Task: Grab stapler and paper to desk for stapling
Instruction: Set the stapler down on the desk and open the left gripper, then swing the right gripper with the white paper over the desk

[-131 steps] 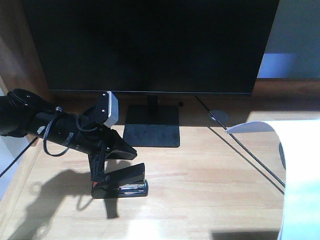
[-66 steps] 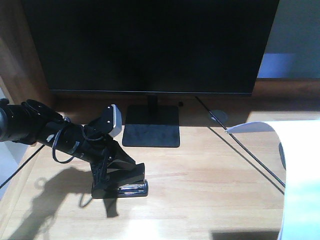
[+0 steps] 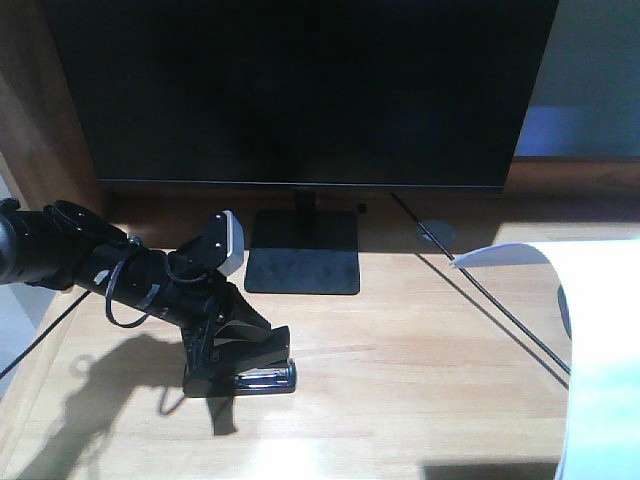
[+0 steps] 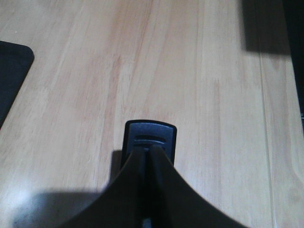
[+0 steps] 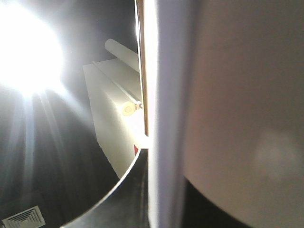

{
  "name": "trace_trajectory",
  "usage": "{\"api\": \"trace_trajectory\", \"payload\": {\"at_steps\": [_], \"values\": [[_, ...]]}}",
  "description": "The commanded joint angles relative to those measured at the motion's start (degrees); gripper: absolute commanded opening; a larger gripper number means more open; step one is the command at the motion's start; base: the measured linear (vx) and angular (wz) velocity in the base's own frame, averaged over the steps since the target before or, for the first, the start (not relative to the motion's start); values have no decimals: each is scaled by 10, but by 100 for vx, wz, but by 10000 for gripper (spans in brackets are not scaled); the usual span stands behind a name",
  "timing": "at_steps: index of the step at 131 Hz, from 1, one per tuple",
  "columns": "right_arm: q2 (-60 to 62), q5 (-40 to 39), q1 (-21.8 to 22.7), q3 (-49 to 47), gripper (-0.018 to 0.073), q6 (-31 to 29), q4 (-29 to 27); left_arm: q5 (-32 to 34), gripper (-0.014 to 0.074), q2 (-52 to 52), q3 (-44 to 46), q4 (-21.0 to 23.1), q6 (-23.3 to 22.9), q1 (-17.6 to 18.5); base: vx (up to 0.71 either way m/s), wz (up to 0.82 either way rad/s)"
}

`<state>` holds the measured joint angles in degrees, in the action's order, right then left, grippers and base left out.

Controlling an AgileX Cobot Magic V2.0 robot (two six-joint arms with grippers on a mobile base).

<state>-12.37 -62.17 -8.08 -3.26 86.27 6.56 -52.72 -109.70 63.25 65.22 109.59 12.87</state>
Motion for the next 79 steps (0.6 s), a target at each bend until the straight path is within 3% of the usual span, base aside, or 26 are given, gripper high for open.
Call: {"api": "trace_trajectory", "payload": {"at_steps": [1,79], "values": [[-7,-20,2,-16,-6,0,2,-22,-6,26,14,28,0,2,0,0],[-7,-20,2,-16,-6,0,2,-22,-6,26,14,28,0,2,0,0]]}}
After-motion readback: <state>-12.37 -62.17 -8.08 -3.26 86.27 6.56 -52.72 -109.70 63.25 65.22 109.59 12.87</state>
